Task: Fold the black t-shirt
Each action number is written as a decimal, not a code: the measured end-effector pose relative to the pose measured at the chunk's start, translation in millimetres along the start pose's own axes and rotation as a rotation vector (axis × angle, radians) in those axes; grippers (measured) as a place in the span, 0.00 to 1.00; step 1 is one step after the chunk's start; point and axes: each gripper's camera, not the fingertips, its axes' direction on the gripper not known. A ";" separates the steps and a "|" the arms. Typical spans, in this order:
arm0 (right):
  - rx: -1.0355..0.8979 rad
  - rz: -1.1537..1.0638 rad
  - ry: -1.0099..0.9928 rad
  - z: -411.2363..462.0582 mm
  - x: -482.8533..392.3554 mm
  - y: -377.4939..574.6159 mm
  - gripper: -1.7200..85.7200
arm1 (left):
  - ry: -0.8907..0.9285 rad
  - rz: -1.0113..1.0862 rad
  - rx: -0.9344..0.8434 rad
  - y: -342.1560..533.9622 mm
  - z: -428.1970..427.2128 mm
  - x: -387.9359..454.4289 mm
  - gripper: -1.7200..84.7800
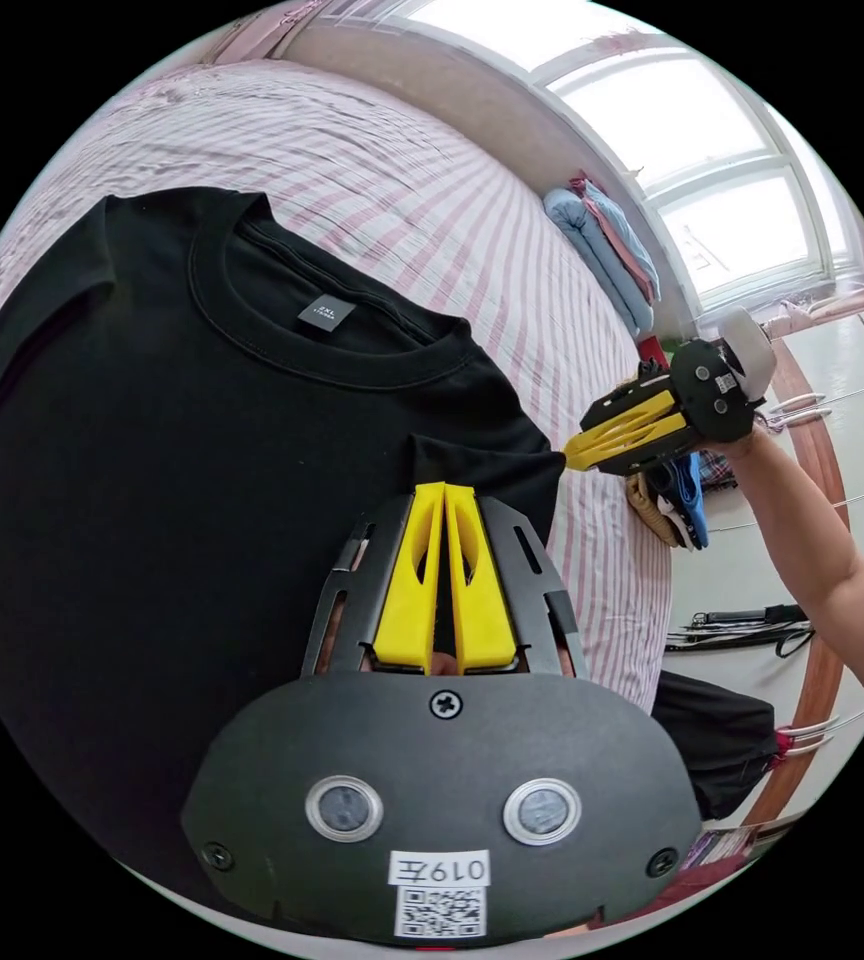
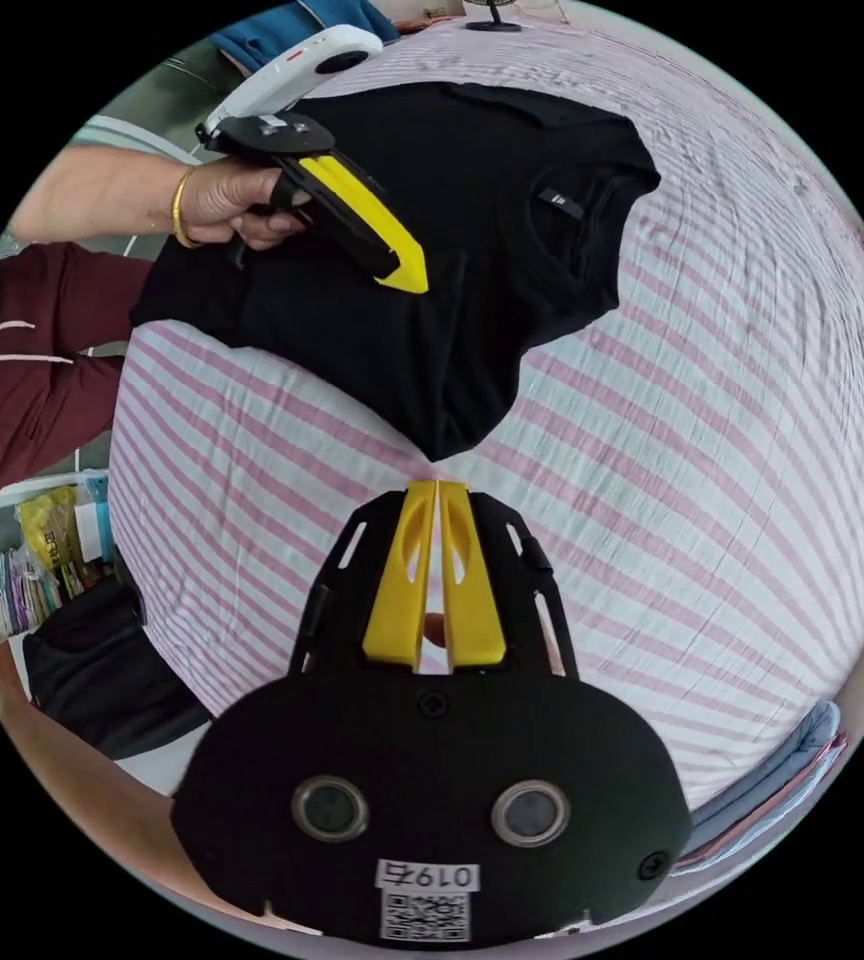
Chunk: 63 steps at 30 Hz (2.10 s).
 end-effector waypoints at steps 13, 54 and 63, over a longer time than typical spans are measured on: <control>0.127 -0.051 0.148 -18.3 43.8 -19.7 0.09 | 0.050 0.059 0.046 -13.5 -5.5 8.9 0.03; 0.056 0.185 -0.297 24.4 231.7 -38.1 0.01 | 0.035 -0.039 0.038 12.4 -11.2 16.2 0.03; 0.207 0.331 -0.205 30.4 197.7 -17.8 0.01 | 0.053 -0.023 0.057 29.2 -24.8 17.3 0.03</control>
